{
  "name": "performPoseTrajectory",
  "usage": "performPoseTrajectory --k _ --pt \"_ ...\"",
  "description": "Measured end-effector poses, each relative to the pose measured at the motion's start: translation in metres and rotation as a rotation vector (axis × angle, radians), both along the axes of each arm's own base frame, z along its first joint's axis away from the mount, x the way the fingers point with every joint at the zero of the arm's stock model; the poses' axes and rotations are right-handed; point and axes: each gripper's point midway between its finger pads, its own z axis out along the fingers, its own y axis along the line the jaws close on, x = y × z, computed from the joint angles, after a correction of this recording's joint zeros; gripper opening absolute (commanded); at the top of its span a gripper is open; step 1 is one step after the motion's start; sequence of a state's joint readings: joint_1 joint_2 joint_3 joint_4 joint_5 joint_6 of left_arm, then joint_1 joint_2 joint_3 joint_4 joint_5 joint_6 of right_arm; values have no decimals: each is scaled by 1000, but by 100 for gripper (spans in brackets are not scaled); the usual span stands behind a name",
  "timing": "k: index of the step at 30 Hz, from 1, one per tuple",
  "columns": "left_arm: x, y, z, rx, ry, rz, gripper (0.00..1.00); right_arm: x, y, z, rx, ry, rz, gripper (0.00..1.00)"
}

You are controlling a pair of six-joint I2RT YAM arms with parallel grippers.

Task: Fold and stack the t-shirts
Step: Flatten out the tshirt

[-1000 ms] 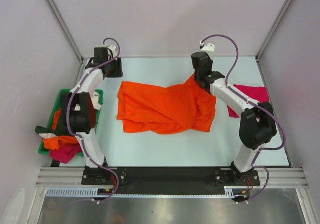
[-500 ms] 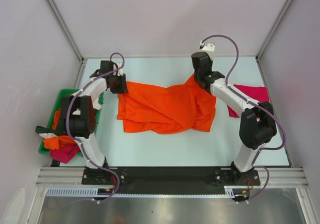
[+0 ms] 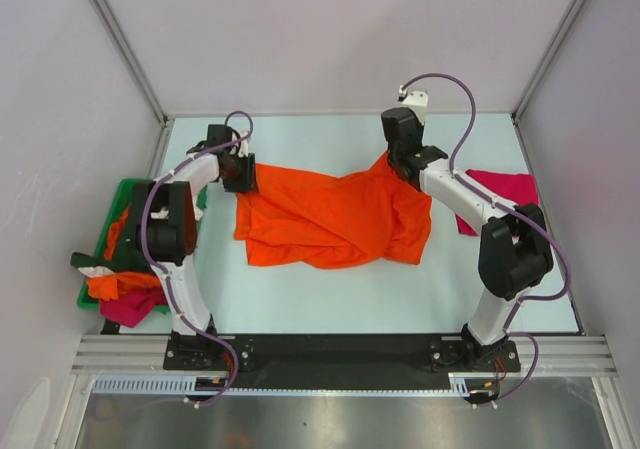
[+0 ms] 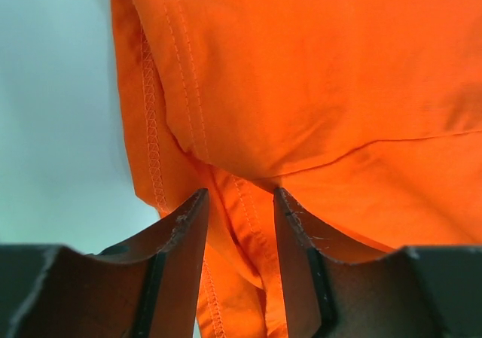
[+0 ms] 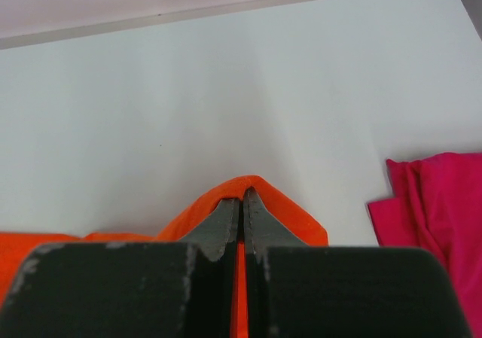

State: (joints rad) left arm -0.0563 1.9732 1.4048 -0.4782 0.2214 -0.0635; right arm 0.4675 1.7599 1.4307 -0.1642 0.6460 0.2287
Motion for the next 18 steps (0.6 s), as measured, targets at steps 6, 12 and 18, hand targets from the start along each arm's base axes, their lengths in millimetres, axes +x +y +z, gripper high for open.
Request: performPoseTrajectory --k 6,12,18 --pt "9 4 -11 25 18 14 47 -1 0 -4 0 7 -1 0" --pt "15 8 -12 45 19 25 47 -1 0 -4 2 5 -2 0" --pt "27 9 -14 55 10 31 43 -3 -1 -9 -4 15 -1 0"
